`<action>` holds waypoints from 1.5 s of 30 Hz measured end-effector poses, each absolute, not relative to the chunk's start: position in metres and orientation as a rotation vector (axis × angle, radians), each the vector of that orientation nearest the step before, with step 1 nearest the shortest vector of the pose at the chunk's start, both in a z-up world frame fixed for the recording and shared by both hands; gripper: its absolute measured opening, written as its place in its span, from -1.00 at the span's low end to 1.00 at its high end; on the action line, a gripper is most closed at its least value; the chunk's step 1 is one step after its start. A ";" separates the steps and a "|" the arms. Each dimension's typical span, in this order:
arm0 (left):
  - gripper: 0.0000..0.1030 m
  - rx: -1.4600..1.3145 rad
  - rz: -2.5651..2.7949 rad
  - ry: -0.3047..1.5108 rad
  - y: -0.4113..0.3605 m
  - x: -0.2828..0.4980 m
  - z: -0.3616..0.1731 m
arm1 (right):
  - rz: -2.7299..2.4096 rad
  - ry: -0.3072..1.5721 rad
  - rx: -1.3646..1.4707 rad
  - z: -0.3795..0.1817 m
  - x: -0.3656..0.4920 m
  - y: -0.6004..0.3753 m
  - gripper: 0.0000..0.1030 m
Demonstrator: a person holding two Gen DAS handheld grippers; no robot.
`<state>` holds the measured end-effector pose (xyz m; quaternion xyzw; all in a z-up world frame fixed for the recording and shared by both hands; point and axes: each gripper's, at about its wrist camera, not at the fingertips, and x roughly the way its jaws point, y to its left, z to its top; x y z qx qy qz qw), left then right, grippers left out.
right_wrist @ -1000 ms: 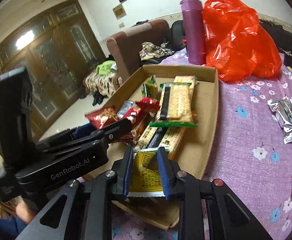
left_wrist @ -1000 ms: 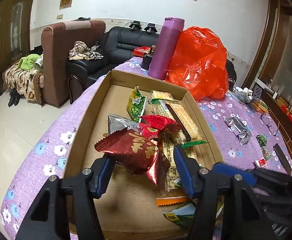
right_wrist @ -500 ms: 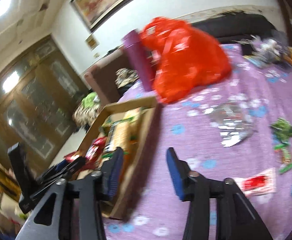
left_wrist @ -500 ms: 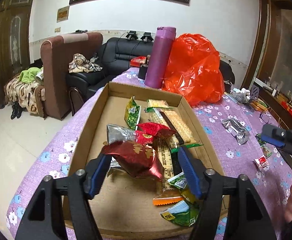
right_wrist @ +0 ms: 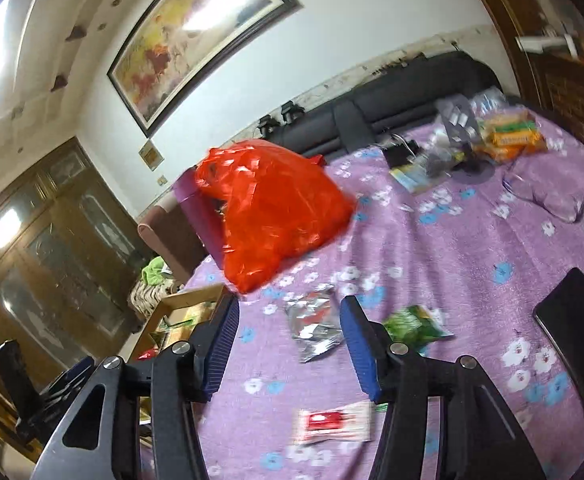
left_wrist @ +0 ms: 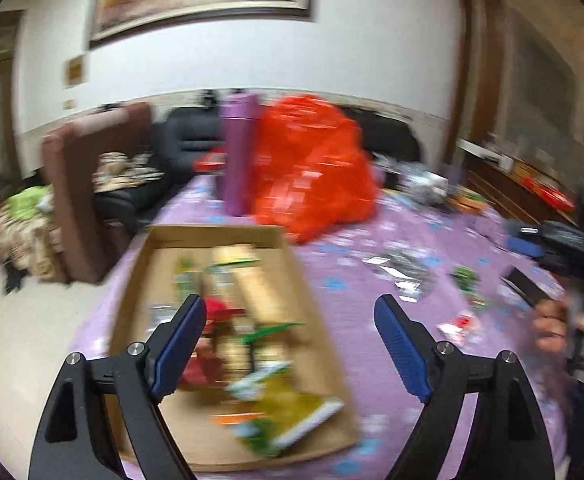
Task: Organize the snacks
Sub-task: 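Grasp the red-and-white sauce packet with the left tool while the right tool grasps the clear bread pack, then carry the sauce packet with the left tool while the right tool carries the bread pack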
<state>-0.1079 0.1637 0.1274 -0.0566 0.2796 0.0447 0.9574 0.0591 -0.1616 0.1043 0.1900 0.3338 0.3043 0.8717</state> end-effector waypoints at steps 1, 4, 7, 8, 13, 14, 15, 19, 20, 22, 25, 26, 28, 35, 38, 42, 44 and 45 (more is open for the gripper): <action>0.66 -0.100 0.039 0.581 0.150 -0.101 0.129 | 0.636 0.716 0.428 0.095 0.066 -0.170 0.11; 0.77 -0.019 -0.107 0.691 0.108 -0.073 0.123 | 0.716 0.818 0.492 0.067 0.080 -0.180 0.11; 0.78 0.023 -0.233 0.801 0.066 -0.042 0.104 | 0.632 0.883 0.450 0.048 0.089 -0.183 0.11; 0.77 0.052 -0.275 0.832 0.050 -0.031 0.097 | 0.635 0.893 0.453 0.046 0.091 -0.185 0.11; 0.77 0.176 -0.321 0.894 0.001 0.012 0.067 | 0.630 0.884 0.480 0.046 0.088 -0.193 0.11; 0.72 0.208 -0.296 0.900 -0.006 0.020 0.061 | 0.621 0.893 0.479 0.045 0.089 -0.193 0.11; 0.67 0.216 -0.303 0.908 -0.009 0.023 0.056 | 0.620 0.900 0.483 0.044 0.089 -0.194 0.11; 0.47 0.222 -0.346 0.938 -0.021 0.034 0.042 | 0.616 0.908 0.458 0.041 0.091 -0.194 0.06; 0.41 0.223 -0.356 0.942 -0.022 0.035 0.039 | 0.611 0.909 0.440 0.042 0.090 -0.191 0.02; 0.28 0.235 -0.350 0.942 -0.025 0.037 0.033 | 0.611 0.903 0.400 0.044 0.088 -0.185 -0.10; -0.02 0.217 -0.362 0.962 -0.026 0.043 0.022 | 0.606 0.897 0.358 0.045 0.085 -0.179 -0.17; -0.09 0.209 -0.363 0.969 -0.025 0.044 0.020 | 0.603 0.901 0.338 0.045 0.084 -0.176 -0.21; -0.12 0.201 -0.368 0.958 -0.024 0.045 0.020 | 0.595 0.909 0.317 0.043 0.085 -0.172 -0.24; -0.54 0.161 -0.357 0.931 -0.016 0.047 0.021 | 0.548 0.938 0.213 0.035 0.086 -0.159 -0.24; -0.55 0.147 -0.328 0.929 -0.010 0.048 0.021 | 0.543 0.931 0.168 0.036 0.085 -0.154 -0.24; -0.55 0.084 -0.315 0.944 0.002 0.053 0.022 | 0.535 0.928 0.090 0.033 0.082 -0.142 -0.24; -0.55 0.075 -0.311 0.946 0.004 0.053 0.023 | 0.524 0.926 0.035 0.030 0.080 -0.135 -0.24; -0.55 0.070 -0.313 0.947 0.004 0.053 0.023 | 0.509 0.921 -0.006 0.028 0.078 -0.130 -0.24</action>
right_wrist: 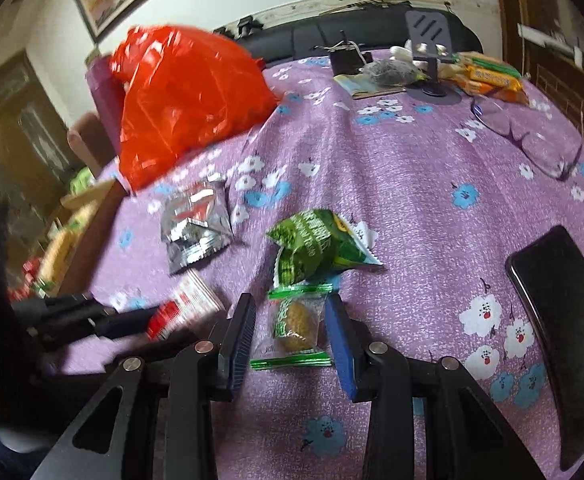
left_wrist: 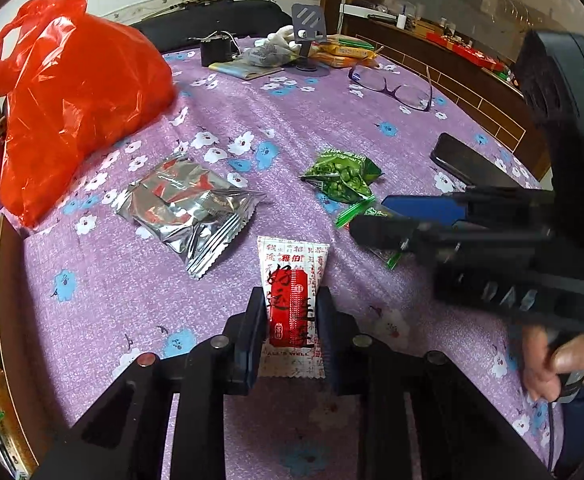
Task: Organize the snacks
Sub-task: 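Carry the sauce packet with the left tool while the right tool carries the bread pack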
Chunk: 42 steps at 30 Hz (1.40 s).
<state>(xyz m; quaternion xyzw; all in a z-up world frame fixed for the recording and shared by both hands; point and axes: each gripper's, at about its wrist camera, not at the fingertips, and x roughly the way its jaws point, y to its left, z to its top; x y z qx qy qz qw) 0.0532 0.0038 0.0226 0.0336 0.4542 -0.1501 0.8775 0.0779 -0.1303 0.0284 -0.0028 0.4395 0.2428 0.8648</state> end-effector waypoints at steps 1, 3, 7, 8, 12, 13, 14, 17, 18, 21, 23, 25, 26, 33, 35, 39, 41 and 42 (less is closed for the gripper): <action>-0.55 0.067 -0.315 0.947 0.004 0.053 0.023 | 0.498 0.920 -0.028 0.027 0.077 -0.128 -0.33; -0.55 0.069 -0.311 0.936 0.003 0.052 0.024 | 0.481 0.909 -0.074 0.027 0.075 -0.125 -0.37; -0.55 0.047 -0.310 0.921 0.007 0.052 0.029 | 0.478 0.913 -0.058 0.026 0.075 -0.128 -0.47; -0.55 0.040 -0.309 0.915 0.008 0.052 0.030 | 0.487 0.912 -0.031 0.028 0.075 -0.132 -0.49; -0.54 0.023 -0.294 0.883 0.013 0.051 0.037 | 0.524 0.906 0.033 0.033 0.075 -0.137 -0.51; -0.54 0.018 -0.291 0.880 0.015 0.051 0.037 | 0.518 0.908 0.021 0.032 0.074 -0.135 -0.51; -0.54 0.010 -0.286 0.878 0.016 0.052 0.038 | 0.511 0.912 0.005 0.031 0.074 -0.133 -0.51; -0.54 -0.002 -0.271 0.873 0.020 0.052 0.039 | 0.510 0.930 -0.027 0.028 0.074 -0.128 -0.49; -0.54 -0.003 -0.265 0.871 0.021 0.053 0.040 | 0.512 0.930 -0.043 0.028 0.073 -0.126 -0.46; -0.54 -0.005 -0.256 0.860 0.023 0.052 0.042 | 0.501 0.929 -0.083 0.027 0.070 -0.122 -0.43; -0.54 0.001 -0.247 0.852 0.024 0.052 0.043 | 0.493 0.927 -0.105 0.026 0.068 -0.120 -0.39; -0.54 -0.005 -0.240 0.850 0.025 0.052 0.043 | 0.492 0.921 -0.125 0.026 0.066 -0.118 -0.38; -0.54 -0.010 -0.238 0.850 0.027 0.053 0.043 | 0.492 0.918 -0.137 0.026 0.064 -0.118 -0.38; -0.54 -0.037 -0.213 0.830 0.035 0.054 0.046 | 0.505 0.902 -0.100 0.032 0.062 -0.123 -0.55; -0.54 -0.043 -0.206 0.829 0.036 0.054 0.045 | 0.516 0.888 -0.068 0.037 0.062 -0.126 -0.55; -0.54 -0.043 -0.199 0.830 0.036 0.054 0.045 | 0.556 0.864 0.007 0.045 0.061 -0.131 -0.55; -0.54 -0.042 -0.197 0.823 0.036 0.053 0.046 | 0.582 0.839 0.033 0.049 0.059 -0.133 -0.55; -0.54 -0.041 -0.198 0.823 0.036 0.053 0.047 | 0.589 0.827 0.043 0.052 0.058 -0.133 -0.55</action>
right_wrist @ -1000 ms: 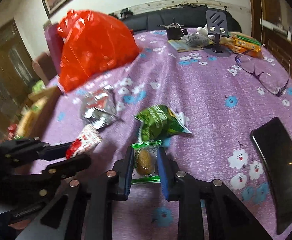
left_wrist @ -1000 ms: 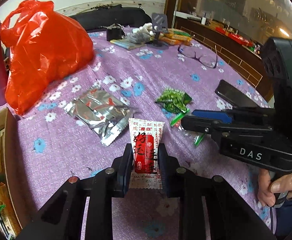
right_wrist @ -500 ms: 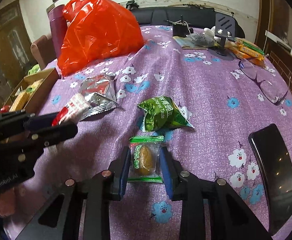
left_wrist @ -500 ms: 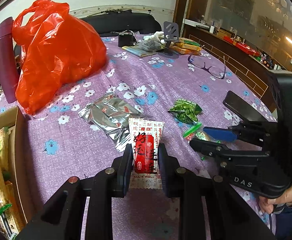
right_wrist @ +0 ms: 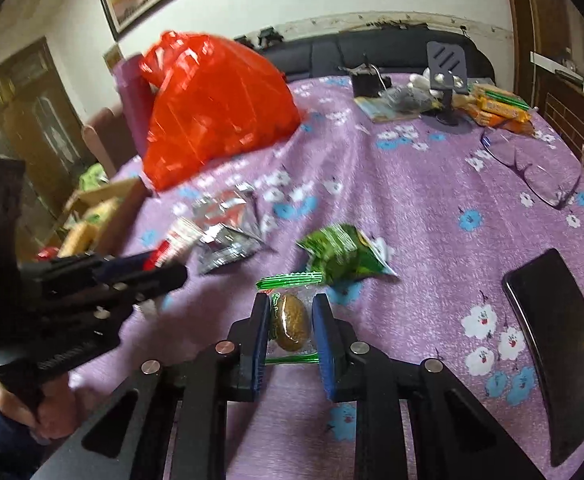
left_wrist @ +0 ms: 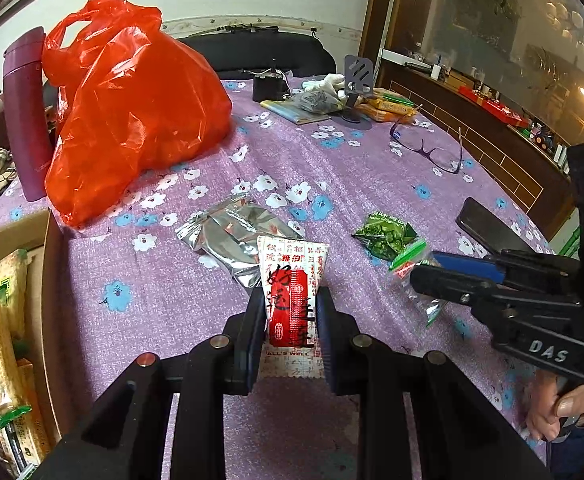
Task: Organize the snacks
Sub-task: 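Carry the sauce packet with the left tool while the right tool carries the bread pack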
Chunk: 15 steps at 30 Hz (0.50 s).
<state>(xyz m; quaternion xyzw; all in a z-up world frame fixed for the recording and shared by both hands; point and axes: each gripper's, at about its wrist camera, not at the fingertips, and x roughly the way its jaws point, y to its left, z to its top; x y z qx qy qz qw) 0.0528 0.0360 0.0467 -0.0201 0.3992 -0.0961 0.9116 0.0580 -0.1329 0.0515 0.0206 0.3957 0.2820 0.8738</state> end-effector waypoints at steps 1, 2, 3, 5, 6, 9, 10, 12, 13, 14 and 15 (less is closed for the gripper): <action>-0.54 -0.038 -0.198 0.822 0.035 0.053 0.047 | 0.596 0.814 0.052 0.054 0.056 -0.133 -0.55; -0.54 -0.033 -0.194 0.818 0.035 0.052 0.047 | 0.601 0.799 0.059 0.056 0.055 -0.132 -0.55; -0.54 -0.026 -0.186 0.811 0.034 0.051 0.048 | 0.597 0.789 0.063 0.057 0.054 -0.132 -0.55; -0.54 -0.022 -0.182 0.802 0.035 0.050 0.049 | 0.593 0.782 0.077 0.057 0.054 -0.132 -0.55; -0.54 -0.023 -0.177 0.798 0.035 0.049 0.050 | 0.588 0.778 0.083 0.057 0.054 -0.133 -0.55; -0.54 -0.015 -0.162 0.787 0.035 0.049 0.051 | 0.556 0.773 0.092 0.056 0.057 -0.136 -0.55; -0.54 -0.012 -0.155 0.782 0.036 0.049 0.051 | 0.548 0.773 0.101 0.056 0.058 -0.138 -0.55; -0.54 -0.002 -0.142 0.769 0.036 0.048 0.053 | 0.542 0.767 0.121 0.056 0.060 -0.143 -0.55; -0.54 0.004 -0.134 0.761 0.035 0.047 0.053 | 0.541 0.763 0.127 0.056 0.061 -0.145 -0.55; -0.54 0.008 -0.131 0.756 0.035 0.046 0.055 | 0.539 0.756 0.135 0.057 0.061 -0.147 -0.55; -0.54 0.008 -0.132 0.752 0.034 0.046 0.056 | 0.534 0.752 0.137 0.058 0.062 -0.148 -0.55</action>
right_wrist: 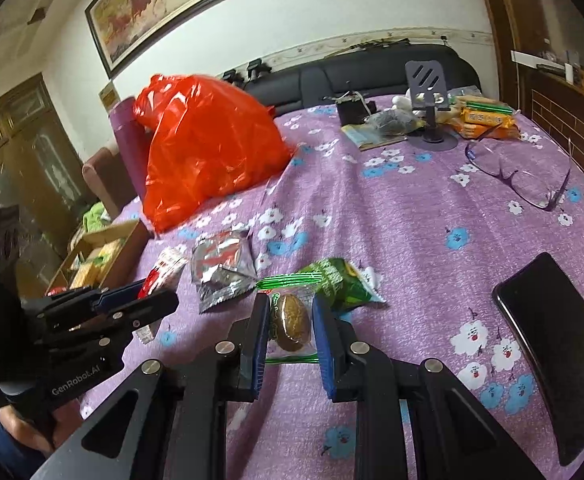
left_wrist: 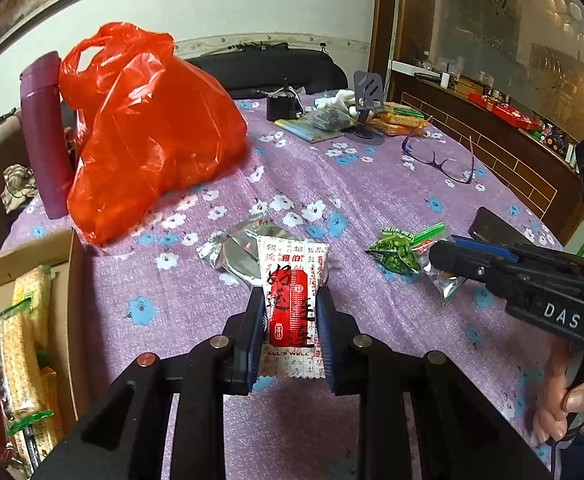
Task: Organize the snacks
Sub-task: 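Carry the sauce packet with the left tool while the right tool carries the bread pack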
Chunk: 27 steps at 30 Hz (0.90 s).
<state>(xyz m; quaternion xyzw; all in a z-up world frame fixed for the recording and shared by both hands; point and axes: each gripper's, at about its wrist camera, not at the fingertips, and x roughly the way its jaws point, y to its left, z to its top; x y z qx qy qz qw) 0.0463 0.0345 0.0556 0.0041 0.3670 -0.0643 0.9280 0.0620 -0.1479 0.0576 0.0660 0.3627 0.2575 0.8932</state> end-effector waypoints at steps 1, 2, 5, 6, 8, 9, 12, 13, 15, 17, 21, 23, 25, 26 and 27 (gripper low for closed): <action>-0.54 0.009 -0.130 0.745 0.034 0.045 0.057 | 0.526 0.749 0.138 0.058 0.063 -0.149 -0.55; -0.54 0.013 -0.125 0.736 0.034 0.044 0.059 | 0.513 0.744 0.142 0.060 0.063 -0.150 -0.55; -0.54 0.006 -0.120 0.714 0.036 0.040 0.065 | 0.503 0.743 0.190 0.067 0.063 -0.153 -0.55; -0.54 -0.003 -0.120 0.712 0.037 0.038 0.067 | 0.507 0.743 0.201 0.070 0.061 -0.153 -0.55; -0.54 -0.013 -0.120 0.698 0.040 0.034 0.074 | 0.503 0.733 0.204 0.077 0.054 -0.151 -0.55; -0.54 -0.015 -0.117 0.690 0.041 0.032 0.078 | 0.507 0.728 0.200 0.081 0.047 -0.148 -0.54; -0.54 -0.046 -0.133 0.666 0.046 0.019 0.092 | 0.522 0.723 0.182 0.089 0.032 -0.137 -0.54; -0.54 -0.052 -0.130 0.654 0.048 0.013 0.097 | 0.538 0.722 0.177 0.092 0.026 -0.132 -0.54; -0.53 -0.062 -0.123 0.632 0.055 -0.001 0.106 | 0.562 0.723 0.174 0.096 0.018 -0.124 -0.54; -0.53 -0.082 -0.123 0.623 0.062 -0.011 0.111 | 0.591 0.724 0.170 0.099 0.011 -0.114 -0.54; -0.53 -0.100 -0.081 0.607 0.087 -0.035 0.117 | 0.669 0.725 0.162 0.106 -0.005 -0.084 -0.54; -0.53 -0.117 -0.053 0.603 0.105 -0.046 0.117 | 0.693 0.726 0.151 0.107 -0.013 -0.070 -0.53; -0.53 -0.135 -0.031 0.605 0.121 -0.055 0.116 | 0.725 0.727 0.134 0.108 -0.021 -0.053 -0.53; -0.53 -0.143 -0.015 0.606 0.130 -0.061 0.115 | 0.742 0.727 0.122 0.108 -0.027 -0.043 -0.53; -0.53 -0.148 -0.003 0.605 0.137 -0.065 0.113 | 0.756 0.731 0.116 0.107 -0.030 -0.035 -0.53</action>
